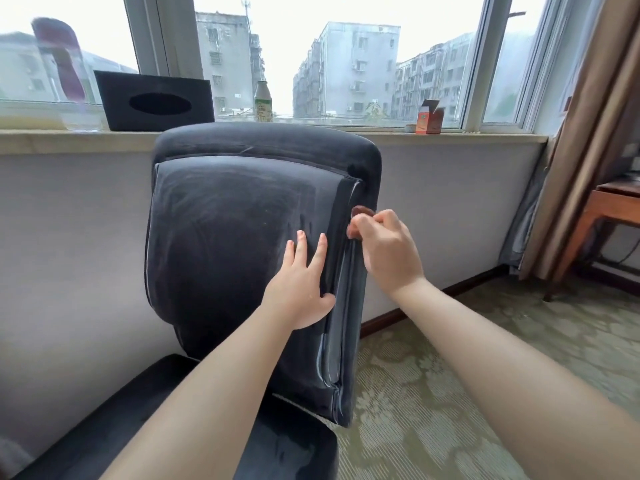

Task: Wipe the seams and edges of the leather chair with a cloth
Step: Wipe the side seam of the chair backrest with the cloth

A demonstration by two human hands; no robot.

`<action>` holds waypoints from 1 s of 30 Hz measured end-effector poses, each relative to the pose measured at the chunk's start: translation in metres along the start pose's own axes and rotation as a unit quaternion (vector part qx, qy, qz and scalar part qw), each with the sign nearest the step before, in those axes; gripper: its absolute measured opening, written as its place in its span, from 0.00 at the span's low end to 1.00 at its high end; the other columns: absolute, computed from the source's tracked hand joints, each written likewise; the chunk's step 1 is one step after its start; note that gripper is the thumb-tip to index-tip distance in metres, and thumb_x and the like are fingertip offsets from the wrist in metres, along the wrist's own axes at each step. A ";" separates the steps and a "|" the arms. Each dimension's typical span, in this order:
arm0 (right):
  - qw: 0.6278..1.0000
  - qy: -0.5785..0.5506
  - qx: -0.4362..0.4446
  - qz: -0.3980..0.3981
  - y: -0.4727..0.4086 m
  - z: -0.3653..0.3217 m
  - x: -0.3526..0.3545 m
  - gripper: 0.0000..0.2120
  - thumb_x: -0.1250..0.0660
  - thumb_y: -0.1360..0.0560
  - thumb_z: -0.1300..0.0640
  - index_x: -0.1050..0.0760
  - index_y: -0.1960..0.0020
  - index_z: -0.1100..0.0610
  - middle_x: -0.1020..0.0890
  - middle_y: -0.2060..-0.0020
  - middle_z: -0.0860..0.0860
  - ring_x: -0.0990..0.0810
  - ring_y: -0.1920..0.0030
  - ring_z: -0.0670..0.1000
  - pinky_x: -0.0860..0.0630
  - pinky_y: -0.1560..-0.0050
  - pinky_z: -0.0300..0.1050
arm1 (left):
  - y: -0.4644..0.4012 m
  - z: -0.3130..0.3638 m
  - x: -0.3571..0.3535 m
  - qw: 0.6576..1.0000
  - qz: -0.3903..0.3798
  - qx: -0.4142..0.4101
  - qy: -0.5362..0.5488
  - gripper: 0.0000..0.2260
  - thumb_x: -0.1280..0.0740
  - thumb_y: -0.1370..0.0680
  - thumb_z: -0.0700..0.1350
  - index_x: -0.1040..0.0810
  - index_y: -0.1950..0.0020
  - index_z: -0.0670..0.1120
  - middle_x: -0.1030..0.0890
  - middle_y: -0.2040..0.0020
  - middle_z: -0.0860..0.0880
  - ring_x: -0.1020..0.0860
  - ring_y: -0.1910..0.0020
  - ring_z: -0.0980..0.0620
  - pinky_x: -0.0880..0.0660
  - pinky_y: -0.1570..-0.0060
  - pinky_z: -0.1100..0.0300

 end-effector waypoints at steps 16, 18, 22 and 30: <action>0.984 -0.081 -0.157 -0.024 0.028 -0.009 -0.003 0.07 0.32 0.27 0.68 0.22 0.50 0.60 0.22 0.60 0.55 0.23 0.60 0.52 0.24 0.57 0.40 | 0.007 -0.002 -0.008 0.999 -0.021 0.016 0.040 0.40 0.41 0.25 0.42 0.67 0.25 0.56 0.69 0.24 0.50 0.66 0.25 0.48 0.30 0.51 0.61; 0.980 -0.087 -0.177 -0.021 0.013 -0.008 -0.003 0.09 0.34 0.26 0.68 0.23 0.46 0.61 0.22 0.59 0.54 0.23 0.57 0.54 0.26 0.56 0.42 | 0.008 -0.003 -0.008 0.998 -0.030 0.015 0.051 0.40 0.42 0.25 0.40 0.67 0.25 0.57 0.69 0.24 0.51 0.66 0.25 0.49 0.29 0.48 0.60; 0.960 -0.116 -0.250 -0.059 0.045 -0.013 -0.022 0.11 0.36 0.24 0.64 0.23 0.43 0.58 0.27 0.60 0.51 0.22 0.59 0.55 0.24 0.54 0.44 | 0.005 -0.004 -0.010 0.997 -0.028 0.015 0.063 0.39 0.44 0.25 0.38 0.66 0.25 0.57 0.69 0.24 0.51 0.66 0.25 0.49 0.31 0.49 0.61; 0.928 -0.155 -0.308 -0.139 0.084 -0.015 -0.023 0.10 0.38 0.22 0.60 0.21 0.44 0.55 0.23 0.55 0.54 0.26 0.58 0.48 0.29 0.53 0.34 | 0.009 -0.001 -0.009 0.997 -0.036 0.023 0.070 0.37 0.46 0.24 0.36 0.66 0.25 0.56 0.68 0.24 0.50 0.66 0.25 0.48 0.36 0.46 0.62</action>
Point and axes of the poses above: each hand's wrist, its own y-axis away from the middle knuckle, its own x-axis out of the back of the hand, z = x × y, the point moved 5 cm from there along -y, towards the middle knuckle
